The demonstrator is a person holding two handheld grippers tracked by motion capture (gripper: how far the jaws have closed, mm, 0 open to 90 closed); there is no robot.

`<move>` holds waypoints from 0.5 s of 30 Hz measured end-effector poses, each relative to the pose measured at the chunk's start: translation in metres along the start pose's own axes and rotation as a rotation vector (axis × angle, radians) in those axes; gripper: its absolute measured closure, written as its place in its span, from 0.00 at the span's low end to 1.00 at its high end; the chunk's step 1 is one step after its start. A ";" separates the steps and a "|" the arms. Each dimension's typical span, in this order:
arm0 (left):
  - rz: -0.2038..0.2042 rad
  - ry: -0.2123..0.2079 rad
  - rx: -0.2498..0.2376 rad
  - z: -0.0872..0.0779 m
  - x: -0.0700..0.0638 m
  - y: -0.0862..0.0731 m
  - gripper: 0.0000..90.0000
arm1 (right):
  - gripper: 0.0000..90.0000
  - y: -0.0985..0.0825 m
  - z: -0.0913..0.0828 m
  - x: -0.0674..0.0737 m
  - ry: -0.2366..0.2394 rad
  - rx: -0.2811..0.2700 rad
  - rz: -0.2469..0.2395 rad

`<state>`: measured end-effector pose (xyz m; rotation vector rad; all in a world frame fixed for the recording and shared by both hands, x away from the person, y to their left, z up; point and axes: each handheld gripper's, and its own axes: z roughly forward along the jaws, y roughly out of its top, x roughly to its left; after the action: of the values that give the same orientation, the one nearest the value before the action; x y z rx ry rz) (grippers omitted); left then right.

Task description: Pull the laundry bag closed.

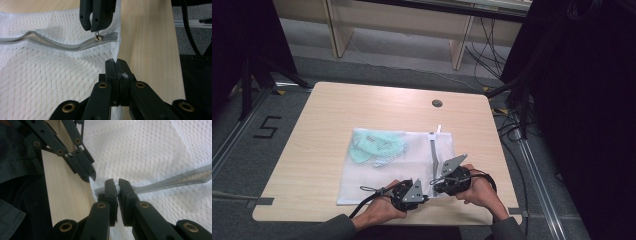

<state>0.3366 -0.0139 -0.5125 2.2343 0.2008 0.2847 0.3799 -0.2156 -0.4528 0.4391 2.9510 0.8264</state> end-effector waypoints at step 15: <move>0.013 -0.008 0.009 0.001 -0.003 -0.001 0.99 | 0.96 -0.001 0.014 -0.009 0.026 0.027 0.028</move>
<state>0.3338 -0.0149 -0.5143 2.2464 0.1834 0.2819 0.3901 -0.2115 -0.4657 0.4764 2.9901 0.8014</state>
